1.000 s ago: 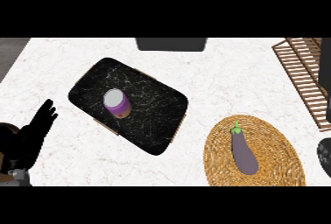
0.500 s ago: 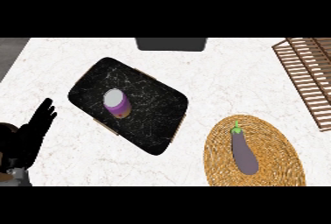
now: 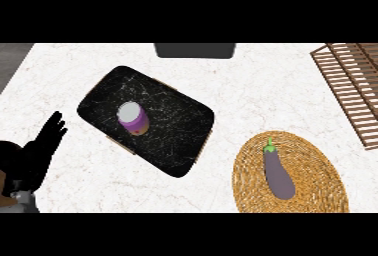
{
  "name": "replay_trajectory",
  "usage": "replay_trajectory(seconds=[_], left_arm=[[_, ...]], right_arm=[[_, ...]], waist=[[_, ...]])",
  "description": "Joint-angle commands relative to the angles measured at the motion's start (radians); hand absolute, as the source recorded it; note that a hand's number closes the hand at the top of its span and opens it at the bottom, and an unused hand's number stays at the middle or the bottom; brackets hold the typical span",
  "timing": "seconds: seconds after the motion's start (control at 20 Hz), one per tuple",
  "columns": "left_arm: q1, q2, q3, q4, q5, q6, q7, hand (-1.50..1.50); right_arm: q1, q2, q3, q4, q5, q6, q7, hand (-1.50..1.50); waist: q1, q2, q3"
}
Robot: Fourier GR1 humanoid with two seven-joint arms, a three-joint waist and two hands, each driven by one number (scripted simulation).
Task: Pick the sweet potato from the placemat and place it in the tiered shelf
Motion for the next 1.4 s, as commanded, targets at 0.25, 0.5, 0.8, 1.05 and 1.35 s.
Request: replay_trajectory(seconds=[0.25,0.5,0.8,1.05,1.35], left_arm=[[0.039,0.011,0.013,0.005,-0.003,-0.025,-0.041,0.0],[0.005,0.026,0.037,-0.018,0.023,-0.036,0.004,0.0],[-0.007,0.015,0.031,-0.016,0.0,-0.012,0.028,0.0],[0.01,0.012,0.016,-0.022,-0.012,-0.022,0.023,0.0],[0.015,-0.025,0.018,-0.03,-0.021,0.014,-0.001,0.0]], right_arm=[[0.091,-0.065,-0.074,-0.022,-0.023,-0.167,0.121,1.5],[0.111,-0.099,-0.077,0.103,-0.05,-0.118,0.051,-1.5],[0.164,-0.068,-0.076,0.042,-0.105,-0.259,0.001,-1.5],[0.158,-0.039,-0.116,-0.004,-0.157,-0.394,0.013,-1.5],[0.173,0.004,-0.156,-0.162,-0.276,-0.4,-0.034,-1.5]], waist=[[0.0,-0.001,0.0],[0.004,0.0,0.0],[-0.002,-0.003,0.0],[0.005,-0.001,0.001],[-0.018,-0.009,0.0]])
